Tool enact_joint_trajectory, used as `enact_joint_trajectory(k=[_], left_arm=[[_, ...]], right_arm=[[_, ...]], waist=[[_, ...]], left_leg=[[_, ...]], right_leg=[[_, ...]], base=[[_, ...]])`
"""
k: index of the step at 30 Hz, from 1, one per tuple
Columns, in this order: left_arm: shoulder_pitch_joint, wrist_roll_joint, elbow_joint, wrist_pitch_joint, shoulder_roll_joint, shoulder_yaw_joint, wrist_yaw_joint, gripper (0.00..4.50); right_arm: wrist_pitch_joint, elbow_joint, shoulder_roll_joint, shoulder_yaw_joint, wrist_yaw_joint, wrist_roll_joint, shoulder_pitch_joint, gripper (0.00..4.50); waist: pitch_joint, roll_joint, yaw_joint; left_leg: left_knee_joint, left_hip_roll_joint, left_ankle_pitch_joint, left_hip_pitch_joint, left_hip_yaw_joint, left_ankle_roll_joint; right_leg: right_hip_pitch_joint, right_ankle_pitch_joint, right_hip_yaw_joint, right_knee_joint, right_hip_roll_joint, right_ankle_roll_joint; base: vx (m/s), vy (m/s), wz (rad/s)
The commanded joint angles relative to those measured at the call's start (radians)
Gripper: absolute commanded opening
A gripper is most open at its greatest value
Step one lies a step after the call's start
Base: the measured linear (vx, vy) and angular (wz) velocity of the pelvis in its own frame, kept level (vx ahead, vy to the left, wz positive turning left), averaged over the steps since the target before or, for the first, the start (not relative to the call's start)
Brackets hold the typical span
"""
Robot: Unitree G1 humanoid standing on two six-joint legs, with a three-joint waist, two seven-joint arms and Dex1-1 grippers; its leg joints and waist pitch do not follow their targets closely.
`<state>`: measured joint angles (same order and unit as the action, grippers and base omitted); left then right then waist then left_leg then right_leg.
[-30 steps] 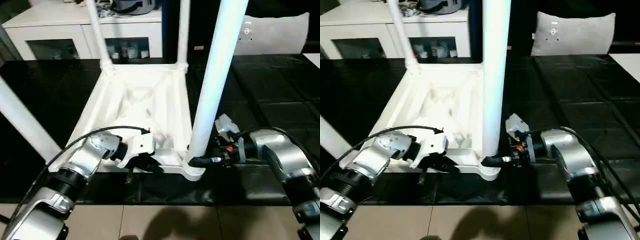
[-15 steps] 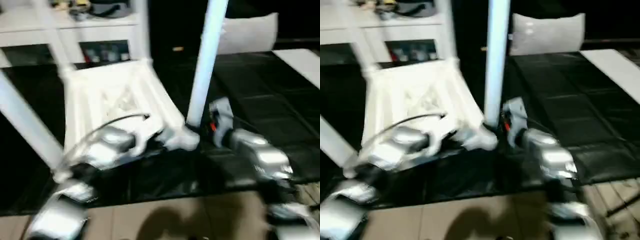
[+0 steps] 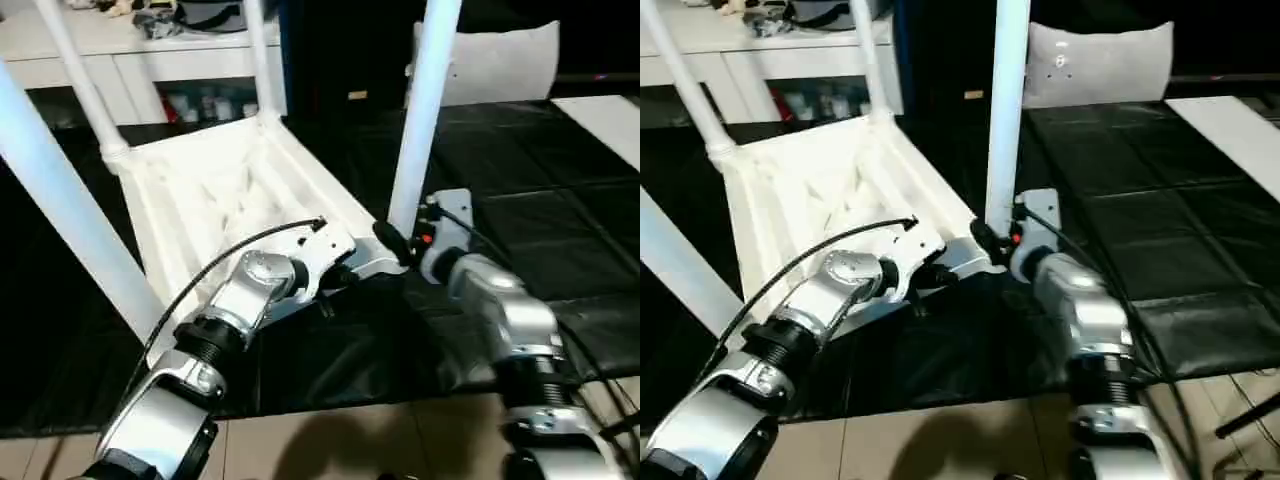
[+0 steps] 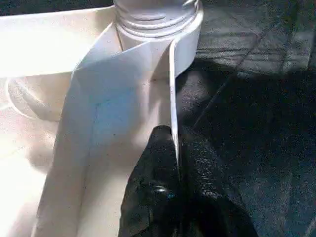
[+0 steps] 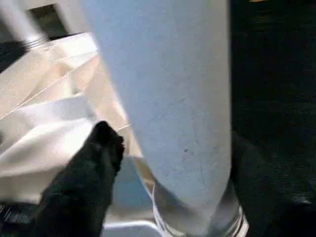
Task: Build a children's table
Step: Rotate leg to tighten
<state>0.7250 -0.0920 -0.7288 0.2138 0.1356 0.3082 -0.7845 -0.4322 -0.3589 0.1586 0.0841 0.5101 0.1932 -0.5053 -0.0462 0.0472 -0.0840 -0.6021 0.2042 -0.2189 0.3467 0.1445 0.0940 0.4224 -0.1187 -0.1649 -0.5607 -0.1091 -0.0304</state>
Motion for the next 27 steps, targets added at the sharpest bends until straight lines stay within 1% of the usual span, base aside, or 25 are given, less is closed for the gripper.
enact_joint_trajectory(k=[1, 2, 3, 4, 5, 6, 7, 8, 9, 11, 12, 13, 14, 15, 16, 17, 18, 19, 20, 21, 22, 23, 24, 25, 27], left_arm=[[-0.011, 0.01, 0.053, -0.065, 0.03, 0.006, -0.062, 0.0], [-0.014, 0.01, 0.056, -0.072, 0.035, 0.009, -0.073, 0.0], [-0.02, 0.011, 0.062, -0.083, 0.044, 0.012, -0.09, 0.0], [-0.036, 0.017, 0.076, -0.105, 0.07, 0.023, -0.145, 0.0], [-0.04, 0.019, 0.08, -0.111, 0.076, 0.026, -0.158, 0.0], [-0.049, 0.021, 0.089, -0.133, 0.09, 0.033, -0.185, 0.0], [-0.055, 0.022, 0.095, -0.151, 0.1, 0.039, -0.204, 0.0], [-0.066, 0.028, 0.106, -0.163, 0.117, 0.046, -0.242, 0.0], [-0.079, 0.034, 0.12, -0.185, 0.141, 0.057, -0.292, 0.0], [-0.09, 0.036, 0.133, -0.202, 0.166, 0.07, -0.34, 0.0], [-0.091, 0.036, 0.134, -0.203, 0.169, 0.071, -0.346, 0.0], [-0.094, 0.036, 0.136, -0.218, 0.181, 0.078, -0.37, 0.0], [-0.096, 0.035, 0.136, -0.23, 0.192, 0.084, -0.395, 0.0], [-0.096, 0.035, 0.136, -0.23, 0.192, 0.084, -0.395, 0.0], [-0.101, 0.037, 0.141, -0.259, 0.217, 0.099, -0.46, 0.0], [-0.102, 0.04, 0.144, -0.264, 0.223, 0.103, -0.478, 0.0], [-0.103, 0.041, 0.146, -0.267, 0.226, 0.106, -0.491, 0.0], [-0.104, 0.044, 0.148, -0.272, 0.231, 0.109, -0.508, 0.0], [-0.106, 0.046, 0.155, -0.275, 0.24, 0.115, -0.53, 0.0], [-0.107, 0.045, 0.16, -0.279, 0.248, 0.12, -0.546, 0.0], [-0.108, 0.044, 0.163, -0.284, 0.256, 0.125, -0.558, 0.0], [-0.108, 0.044, 0.163, -0.284, 0.256, 0.125, -0.558, 0.0], [-0.107, 0.04, 0.161, -0.295, 0.265, 0.131, -0.571, 0.0], [-0.107, 0.04, 0.16, -0.298, 0.266, 0.131, -0.573, 0.0], [-0.108, 0.042, 0.159, -0.302, 0.268, 0.131, -0.582, 0.0]], right_arm=[[0.002, 0.005, 0.031, -0.026, 0.087, 0.015, 0.005, 4.01], [0.004, 0.005, 0.04, -0.027, 0.1, 0.015, 0.005, 4.01], [0.007, 0.004, 0.055, -0.03, 0.122, 0.015, 0.006, 4.01], [0.02, -0.002, 0.099, -0.043, 0.19, 0.008, 0.006, 4.01], [0.024, -0.004, 0.11, -0.046, 0.206, 0.006, 0.006, 4.08], [0.044, -0.01, 0.131, -0.055, 0.242, 0.003, 0.007, 4.13], [0.06, -0.015, 0.147, -0.062, 0.267, 0.002, 0.007, 4.23], [0.082, -0.024, 0.174, -0.071, 0.319, 0.01, 0.006, 4.36], [0.109, -0.022, 0.208, -0.088, 0.403, 0.023, 0.01, 4.46], [0.153, -0.018, 0.244, -0.112, 0.489, 0.022, 0.014, 4.46], [0.162, -0.019, 0.25, -0.116, 0.499, 0.019, 0.014, 4.46], [0.176, -0.022, 0.265, -0.128, 0.542, 0.02, 0.015, 4.46], [0.192, -0.033, 0.279, -0.14, 0.585, 0.02, 0.013, 4.22], [0.192, -0.033, 0.279, -0.14, 0.585, 0.02, 0.013, 4.22], [0.202, -0.054, 0.302, -0.163, 0.687, 0.035, 0.006, 4.13], [0.198, -0.057, 0.306, -0.17, 0.716, 0.042, 0.005, 4.13], [0.196, -0.059, 0.309, -0.174, 0.735, 0.046, 0.005, 3.88], [0.194, -0.063, 0.313, -0.18, 0.762, 0.052, 0.003, 3.88], [0.189, -0.06, 0.32, -0.193, 0.802, 0.06, 0.004, 3.71], [0.185, -0.057, 0.325, -0.203, 0.832, 0.065, 0.005, 3.65], [0.195, -0.059, 0.329, -0.213, 0.856, 0.067, 0.006, 3.65], [0.195, -0.059, 0.329, -0.213, 0.856, 0.067, 0.006, 3.49], [0.209, -0.067, 0.333, -0.23, 0.893, 0.066, 0.006, 3.49], [0.212, -0.07, 0.333, -0.235, 0.904, 0.064, 0.007, 3.38], [0.218, -0.077, 0.334, -0.244, 0.925, 0.063, 0.008, 3.16]], waist=[[0.08, -0.024, -0.011], [0.081, -0.026, -0.012], [0.08, -0.025, -0.013], [0.081, -0.025, -0.016], [0.081, -0.023, -0.018], [0.08, -0.024, -0.02], [0.079, -0.025, -0.021], [0.079, -0.024, -0.022], [0.08, -0.024, -0.027], [0.08, -0.025, -0.035], [0.08, -0.024, -0.04], [0.079, -0.025, -0.043], [0.079, -0.028, -0.045], [0.079, -0.028, -0.047], [0.079, -0.028, -0.053], [0.08, -0.028, -0.057], [0.08, -0.03, -0.06], [0.079, -0.03, -0.062], [0.079, -0.03, -0.063], [0.079, -0.031, -0.065], [0.079, -0.03, -0.067], [0.079, -0.029, -0.067], [0.08, -0.035, -0.069], [0.079, -0.033, -0.071], [0.079, -0.035, -0.072]], left_leg=[[0.063, 0.007, -0.037, 0.018, 0.014, -0.106], [0.063, 0.008, -0.036, 0.019, 0.013, -0.105], [0.063, 0.008, -0.035, 0.018, 0.013, -0.106], [0.062, 0.012, -0.041, 0.016, 0.013, -0.107], [0.063, 0.014, -0.041, 0.015, 0.013, -0.108], [0.063, 0.016, -0.048, 0.015, 0.013, -0.107], [0.063, 0.015, -0.052, 0.014, 0.015, -0.107], [0.063, 0.015, -0.052, 0.013, 0.015, -0.105], [0.062, 0.017, -0.064, 0.013, 0.015, -0.106], [0.063, 0.021, -0.069, 0.013, 0.016, -0.11], [0.062, 0.022, -0.062, 0.012, 0.017, -0.113], [0.063, 0.022, -0.059, 0.012, 0.017, -0.112], [0.062, 0.022, -0.06, 0.012, 0.017, -0.111], [0.063, 0.022, -0.064, 0.012, 0.016, -0.111], [0.062, 0.023, -0.065, 0.011, 0.017, -0.11], [0.062, 0.024, -0.071, 0.01, 0.017, -0.111], [0.062, 0.025, -0.07, 0.011, 0.018, -0.114], [0.063, 0.027, -0.07, 0.011, 0.017, -0.114], [0.063, 0.028, -0.071, 0.01, 0.017, -0.112], [0.063, 0.028, -0.073, 0.009, 0.016, -0.11], [0.063, 0.029, -0.075, 0.01, 0.016, -0.109], [0.063, 0.029, -0.073, 0.01, 0.016, -0.107], [0.063, 0.028, -0.075, 0.01, 0.016, -0.103], [0.063, 0.028, -0.081, 0.01, 0.016, -0.097], [0.064, 0.029, -0.087, 0.008, 0.017, -0.089]], right_leg=[[-0.084, -0.355, 0.053, 0.059, -0.051, -0.088], [-0.085, -0.349, 0.052, 0.057, -0.049, -0.089], [-0.083, -0.347, 0.052, 0.058, -0.049, -0.09], [-0.081, -0.342, 0.053, 0.054, -0.05, -0.099], [-0.08, -0.34, 0.054, 0.054, -0.05, -0.102], [-0.079, -0.336, 0.054, 0.053, -0.051, -0.108], [-0.078, -0.342, 0.056, 0.054, -0.05, -0.107], [-0.077, -0.342, 0.056, 0.053, -0.05, -0.11], [-0.078, -0.346, 0.056, 0.052, -0.052, -0.114], [-0.077, -0.342, 0.057, 0.05, -0.052, -0.116], [-0.074, -0.331, 0.059, 0.047, -0.051, -0.122], [-0.074, -0.328, 0.059, 0.048, -0.049, -0.126], [-0.075, -0.331, 0.058, 0.047, -0.05, -0.127], [-0.075, -0.336, 0.058, 0.047, -0.05, -0.128], [-0.074, -0.341, 0.059, 0.047, -0.051, -0.13], [-0.074, -0.344, 0.06, 0.047, -0.051, -0.13], [-0.075, -0.334, 0.061, 0.043, -0.051, -0.135], [-0.073, -0.333, 0.061, 0.043, -0.051, -0.138], [-0.073, -0.333, 0.062, 0.043, -0.052, -0.139], [-0.073, -0.335, 0.061, 0.043, -0.051, -0.141], [-0.073, -0.334, 0.062, 0.042, -0.051, -0.142], [-0.072, -0.333, 0.063, 0.042, -0.052, -0.142], [-0.072, -0.338, 0.063, 0.041, -0.052, -0.142], [-0.072, -0.35, 0.063, 0.043, -0.053, -0.139], [-0.071, -0.36, 0.063, 0.045, -0.052, -0.135]], base=[[0.0, 0.0, 0.0], [0.0, 0.0, 0.0], [0.0, 0.0, 0.0], [0.0, 0.0, 0.0], [0.0, 0.0, 0.0], [0.0, 0.0, 0.0], [0.0, 0.0, 0.0], [0.0, 0.0, 0.0], [0.0, 0.0, 0.0], [0.0, 0.0, 0.0], [0.0, 0.0, 0.0], [0.0, 0.0, 0.0], [0.0, 0.0, 0.0], [0.0, 0.0, 0.0], [0.0, 0.0, 0.0], [0.0, 0.0, 0.0], [0.0, 0.0, 0.0], [0.0, 0.0, 0.0], [0.0, 0.0, 0.0], [0.0, 0.0, 0.0], [0.0, 0.0, 0.0], [0.0, 0.0, 0.0], [0.0, 0.0, 0.0], [0.0, 0.0, 0.0], [0.0, 0.0, 0.0]])
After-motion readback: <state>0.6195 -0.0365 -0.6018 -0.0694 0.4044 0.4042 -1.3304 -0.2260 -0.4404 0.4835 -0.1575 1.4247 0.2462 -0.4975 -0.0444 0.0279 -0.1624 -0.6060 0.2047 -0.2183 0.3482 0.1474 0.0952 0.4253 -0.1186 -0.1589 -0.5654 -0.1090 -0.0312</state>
